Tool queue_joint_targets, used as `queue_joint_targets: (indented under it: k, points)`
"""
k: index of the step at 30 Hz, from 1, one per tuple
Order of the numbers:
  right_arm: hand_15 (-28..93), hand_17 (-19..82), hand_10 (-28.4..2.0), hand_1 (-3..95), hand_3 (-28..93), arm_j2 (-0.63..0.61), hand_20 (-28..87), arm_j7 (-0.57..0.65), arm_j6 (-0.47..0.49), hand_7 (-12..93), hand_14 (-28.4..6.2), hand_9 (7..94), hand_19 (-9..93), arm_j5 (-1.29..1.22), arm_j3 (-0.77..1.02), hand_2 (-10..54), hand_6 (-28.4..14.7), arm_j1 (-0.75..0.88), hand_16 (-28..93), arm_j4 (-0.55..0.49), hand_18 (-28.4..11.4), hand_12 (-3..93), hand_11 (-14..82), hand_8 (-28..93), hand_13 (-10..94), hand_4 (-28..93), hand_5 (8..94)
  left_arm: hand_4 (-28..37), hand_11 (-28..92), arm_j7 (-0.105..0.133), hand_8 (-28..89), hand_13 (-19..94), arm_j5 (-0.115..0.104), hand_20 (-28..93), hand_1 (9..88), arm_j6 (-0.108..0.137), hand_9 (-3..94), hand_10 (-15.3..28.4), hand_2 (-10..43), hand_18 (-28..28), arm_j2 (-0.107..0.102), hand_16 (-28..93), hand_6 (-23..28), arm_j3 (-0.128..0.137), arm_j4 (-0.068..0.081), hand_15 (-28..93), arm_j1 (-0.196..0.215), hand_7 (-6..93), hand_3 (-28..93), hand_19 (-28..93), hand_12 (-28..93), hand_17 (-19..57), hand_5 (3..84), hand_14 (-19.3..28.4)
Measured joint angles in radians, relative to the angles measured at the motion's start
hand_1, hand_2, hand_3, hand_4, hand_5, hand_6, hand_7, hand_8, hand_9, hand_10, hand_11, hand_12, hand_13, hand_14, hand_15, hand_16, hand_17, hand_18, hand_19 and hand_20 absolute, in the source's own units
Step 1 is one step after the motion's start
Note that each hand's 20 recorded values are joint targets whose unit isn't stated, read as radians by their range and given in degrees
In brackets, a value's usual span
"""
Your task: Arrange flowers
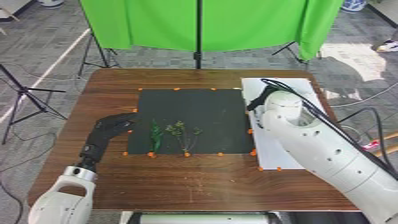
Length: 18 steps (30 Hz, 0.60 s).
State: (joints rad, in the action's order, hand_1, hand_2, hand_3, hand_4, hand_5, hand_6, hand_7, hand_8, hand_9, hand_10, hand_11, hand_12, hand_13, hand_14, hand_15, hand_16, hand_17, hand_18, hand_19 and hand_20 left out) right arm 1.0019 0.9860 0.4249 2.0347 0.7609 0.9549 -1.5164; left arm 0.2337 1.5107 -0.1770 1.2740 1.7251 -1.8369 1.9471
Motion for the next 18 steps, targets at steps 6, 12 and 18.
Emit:
queue_joint_targets:
  k: [6, 12, 18]
  points:
    - [69, 73, -12.2, 47.4, 50, 0.022, 60, 0.001, -0.001, 20, -1.4, 91.4, 93, 0.031, 0.001, -9.5, -7.3, 0.011, 23, -0.003, -12.5, 30.5, 43.9, 2, 94, -9, 78.9, -15.8, 22, 0.0, -5, 43, 0.0, 19, 30.0, -0.003, 51.3, 15.9, -0.1, 17.0, 0.003, -2, 6.9, 0.001, 0.001, 25, -0.002, 11.7, 60, 24, 13, 10.1, 51.1, 20.8]
    - [71, 76, -10.7, 60.2, 43, 0.032, 58, 0.003, -0.025, 25, -0.9, 93.0, 93, 0.082, 0.021, -9.5, -5.0, 0.052, 21, -0.014, -11.6, 29.8, 45.4, 26, 94, 2, 81.7, -15.8, 22, 0.001, -5, 43, 0.001, 19, 30.0, -0.006, 51.2, 15.8, -0.1, 16.9, 0.009, -2, 7.0, 0.005, 0.002, 25, -0.003, 11.7, 60, 24, 13, 10.0, 51.1, 20.7]
    - [73, 76, -10.3, 58.2, 50, 0.033, 59, 0.003, -0.067, 32, -1.3, 93.5, 93, 0.086, 0.035, -9.5, -5.0, 0.087, 21, -0.038, -12.3, 29.4, 47.7, 26, 94, 6, 81.7, -15.8, 22, 0.003, -5, 43, 0.001, 19, 30.0, -0.01, 51.3, 15.8, -0.1, 16.9, 0.014, -2, 7.0, 0.006, 0.002, 25, -0.003, 11.6, 60, 24, 13, 10.0, 51.1, 20.8]
